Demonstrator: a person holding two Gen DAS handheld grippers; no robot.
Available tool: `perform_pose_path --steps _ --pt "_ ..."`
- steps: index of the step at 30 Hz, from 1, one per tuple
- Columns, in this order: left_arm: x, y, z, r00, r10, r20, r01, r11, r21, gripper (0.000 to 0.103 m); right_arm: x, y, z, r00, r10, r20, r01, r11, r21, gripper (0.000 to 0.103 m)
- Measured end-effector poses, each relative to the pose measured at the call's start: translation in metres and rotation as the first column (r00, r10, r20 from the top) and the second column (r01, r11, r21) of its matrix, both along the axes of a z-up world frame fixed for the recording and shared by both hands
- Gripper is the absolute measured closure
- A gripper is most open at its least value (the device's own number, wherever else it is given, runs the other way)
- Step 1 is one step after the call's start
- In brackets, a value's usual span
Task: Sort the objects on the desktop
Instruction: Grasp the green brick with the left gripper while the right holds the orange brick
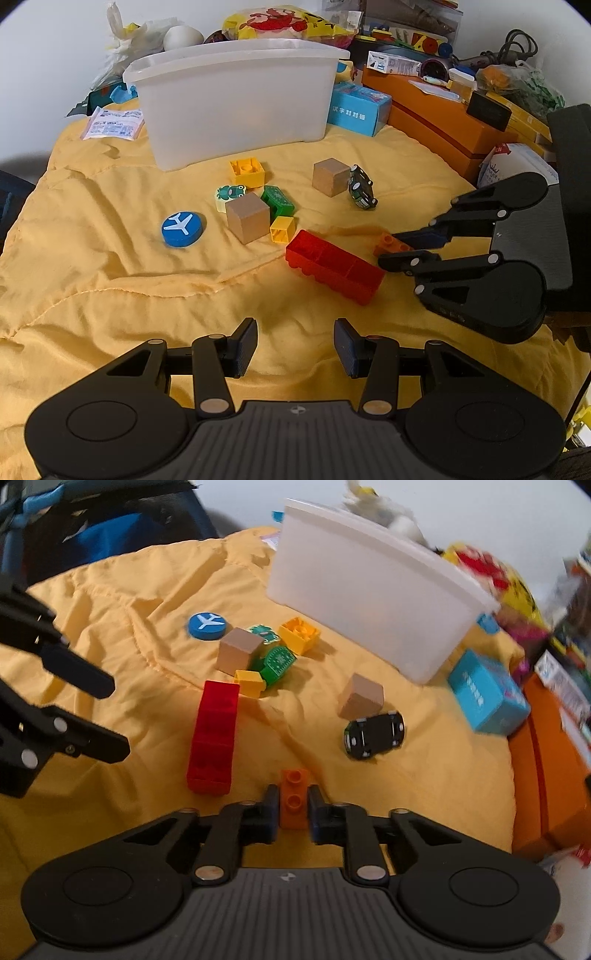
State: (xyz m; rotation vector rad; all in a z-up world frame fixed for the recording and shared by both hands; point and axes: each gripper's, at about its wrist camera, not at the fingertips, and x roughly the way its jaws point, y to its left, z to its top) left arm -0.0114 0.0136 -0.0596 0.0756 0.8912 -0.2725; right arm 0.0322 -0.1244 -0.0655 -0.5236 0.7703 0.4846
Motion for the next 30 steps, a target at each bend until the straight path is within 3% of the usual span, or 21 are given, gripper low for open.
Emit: perform_pose_path --steps 5,9,15,18,21,23,24,27,30 --pt "0.001 0.001 0.001 1.0 0.002 0.012 -0.002 1.0 0.001 0.053 -0.005 -0.011 0.012 0.997 -0.061 -0.048 0.065 0.994 0.084 0.086" --pt "0.008 0.0 0.006 0.999 0.005 0.033 -0.005 1.0 -0.009 0.053 -0.004 -0.024 0.001 0.985 -0.12 -0.122 0.136 0.981 0.137 0.085" --pt "0.043 -0.014 0.023 0.995 -0.009 0.101 0.015 0.998 -0.06 0.053 -0.01 -0.02 0.001 0.989 -0.119 -0.092 0.13 0.985 0.117 0.085" --pt "0.07 -0.031 0.023 0.987 -0.018 0.16 0.016 1.0 0.009 0.053 -0.011 -0.021 0.001 0.988 -0.127 -0.089 0.137 0.983 0.125 0.085" --pt "0.105 -0.027 0.014 0.99 0.067 0.127 -0.062 0.997 -0.043 0.054 -0.013 -0.023 0.0 0.988 -0.128 -0.082 0.138 0.982 0.131 0.085" --pt "0.124 -0.026 0.004 0.99 0.105 0.089 -0.104 0.994 -0.024 0.055 -0.014 -0.023 -0.001 0.989 -0.129 -0.075 0.138 0.982 0.132 0.085" --pt "0.132 -0.025 -0.003 0.992 0.109 0.057 -0.109 0.994 -0.004 0.063 -0.014 -0.022 -0.002 0.989 -0.127 -0.07 0.135 0.982 0.129 0.085" --pt "0.144 -0.021 -0.016 0.995 0.099 -0.026 -0.1 0.994 -0.033 0.073 -0.015 -0.022 -0.003 0.992 -0.118 -0.054 0.124 0.985 0.12 0.085" --pt "0.133 -0.027 -0.018 0.999 0.029 -0.018 -0.03 0.999 -0.034 0.078 -0.015 -0.023 -0.004 0.992 -0.119 -0.051 0.125 0.984 0.128 0.085"
